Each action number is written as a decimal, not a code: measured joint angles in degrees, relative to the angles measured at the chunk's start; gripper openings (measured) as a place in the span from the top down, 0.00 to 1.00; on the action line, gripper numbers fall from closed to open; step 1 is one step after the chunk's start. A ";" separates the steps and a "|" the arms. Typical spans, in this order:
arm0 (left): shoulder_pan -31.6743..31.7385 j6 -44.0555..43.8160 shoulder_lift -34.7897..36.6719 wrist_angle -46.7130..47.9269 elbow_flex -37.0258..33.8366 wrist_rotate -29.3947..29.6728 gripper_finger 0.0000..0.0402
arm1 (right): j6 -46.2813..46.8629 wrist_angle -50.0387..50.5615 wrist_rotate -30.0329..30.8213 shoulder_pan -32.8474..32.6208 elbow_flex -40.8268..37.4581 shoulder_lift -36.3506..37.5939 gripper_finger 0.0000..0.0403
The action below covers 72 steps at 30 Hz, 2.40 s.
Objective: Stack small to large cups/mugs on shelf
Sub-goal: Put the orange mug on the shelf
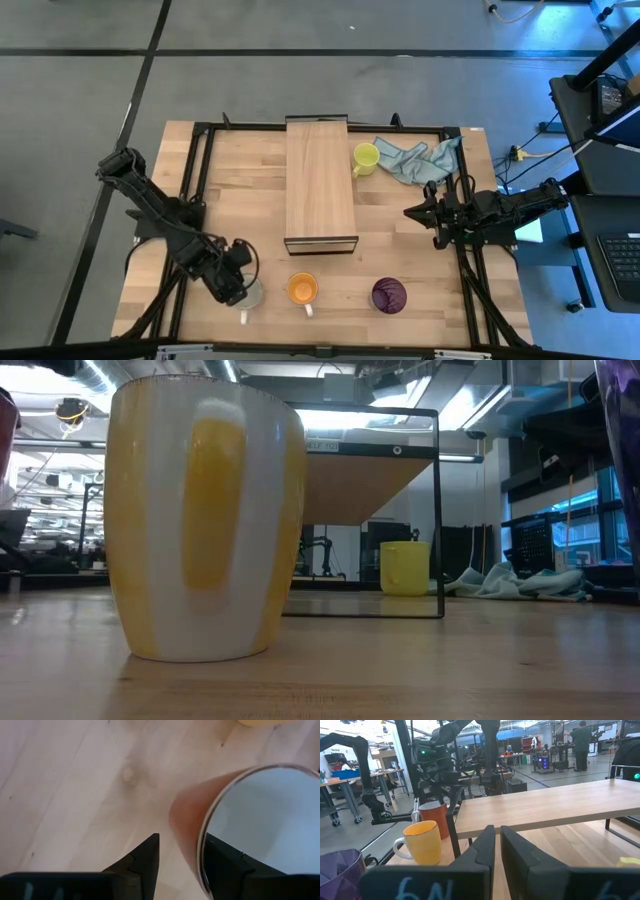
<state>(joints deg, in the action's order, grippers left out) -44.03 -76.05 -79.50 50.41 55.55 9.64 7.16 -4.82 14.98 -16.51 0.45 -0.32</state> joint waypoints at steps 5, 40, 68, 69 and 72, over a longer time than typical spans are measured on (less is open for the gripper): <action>0.49 0.00 0.00 0.02 0.00 -0.20 0.66 | 0.01 0.00 0.00 0.00 0.01 0.00 0.92; 10.69 17.53 0.35 0.59 0.77 -2.71 0.96 | -0.01 0.00 0.00 0.00 0.00 0.00 0.92; 10.85 17.71 0.50 9.02 6.93 -1.03 0.96 | 0.02 0.00 0.00 0.00 0.01 0.00 0.92; 10.87 17.70 0.50 8.94 6.93 -0.88 0.96 | -0.01 0.00 0.00 0.00 0.00 0.00 0.92; 10.88 17.68 0.50 8.96 6.93 -0.80 0.96 | 0.00 0.00 0.00 0.00 0.02 0.00 0.92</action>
<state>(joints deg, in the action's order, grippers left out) -33.15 -58.37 -79.00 59.37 62.48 8.84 7.16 -4.82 14.98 -16.51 0.47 -0.32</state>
